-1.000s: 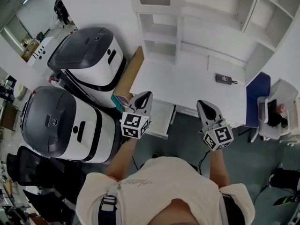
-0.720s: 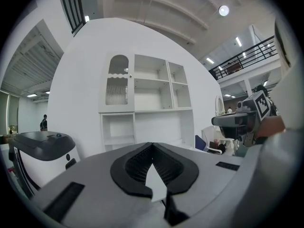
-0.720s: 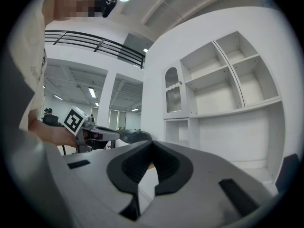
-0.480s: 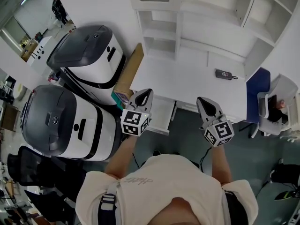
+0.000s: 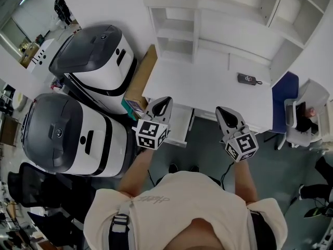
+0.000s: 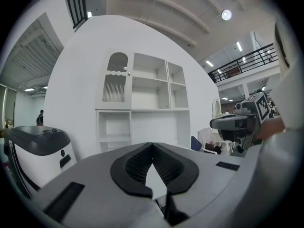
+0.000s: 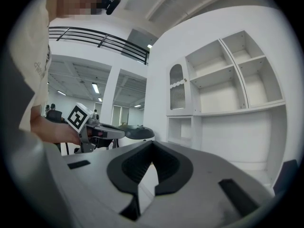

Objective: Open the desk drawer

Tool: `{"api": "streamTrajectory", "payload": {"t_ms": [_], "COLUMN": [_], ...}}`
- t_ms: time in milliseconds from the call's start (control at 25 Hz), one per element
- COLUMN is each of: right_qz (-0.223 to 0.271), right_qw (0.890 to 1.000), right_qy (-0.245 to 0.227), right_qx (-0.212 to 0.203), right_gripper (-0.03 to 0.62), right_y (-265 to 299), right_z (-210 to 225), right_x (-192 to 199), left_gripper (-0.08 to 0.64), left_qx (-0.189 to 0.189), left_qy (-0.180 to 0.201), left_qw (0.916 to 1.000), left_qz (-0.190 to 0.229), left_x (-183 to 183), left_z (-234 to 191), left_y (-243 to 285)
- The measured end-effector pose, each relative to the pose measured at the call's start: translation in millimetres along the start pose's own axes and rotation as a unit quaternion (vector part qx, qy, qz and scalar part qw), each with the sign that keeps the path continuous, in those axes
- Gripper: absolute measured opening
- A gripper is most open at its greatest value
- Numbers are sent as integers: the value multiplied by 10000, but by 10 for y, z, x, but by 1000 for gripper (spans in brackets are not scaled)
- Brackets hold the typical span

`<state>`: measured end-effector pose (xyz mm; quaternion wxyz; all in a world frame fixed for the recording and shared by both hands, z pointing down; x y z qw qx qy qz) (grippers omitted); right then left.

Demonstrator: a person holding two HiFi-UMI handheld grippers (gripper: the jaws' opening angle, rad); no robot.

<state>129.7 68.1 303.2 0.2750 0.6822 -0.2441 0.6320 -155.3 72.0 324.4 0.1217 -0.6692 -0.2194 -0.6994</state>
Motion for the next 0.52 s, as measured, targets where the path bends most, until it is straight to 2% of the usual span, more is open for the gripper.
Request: {"api": "streamTrajectory", "payload": {"t_ms": [360,520], "right_qz": [-14,-64], "right_qw": [10000,10000], "right_qy": [-94,5], "right_qx": [5,76], "right_gripper": [0,0], "right_y": [-34,-114], "right_z": [21,7], "right_x": [17,99], "left_gripper": [5,5], "left_qx": [-115,-94], "left_qy": [-28,-105], "left_qw": [9999,9999], "left_qz": [22,9], "left_x": [33,72], "left_z": [-27,34], "left_y": [-93,-113]}}
Point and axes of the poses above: the fingertips, and each gripper's own axes: y forward along the fingers, z to its right, x out of its underside, the point moved 10 cm from there along -y, backward along the fingers, and after that the axes turned 5 degrees about x, right-handed, at the moved point
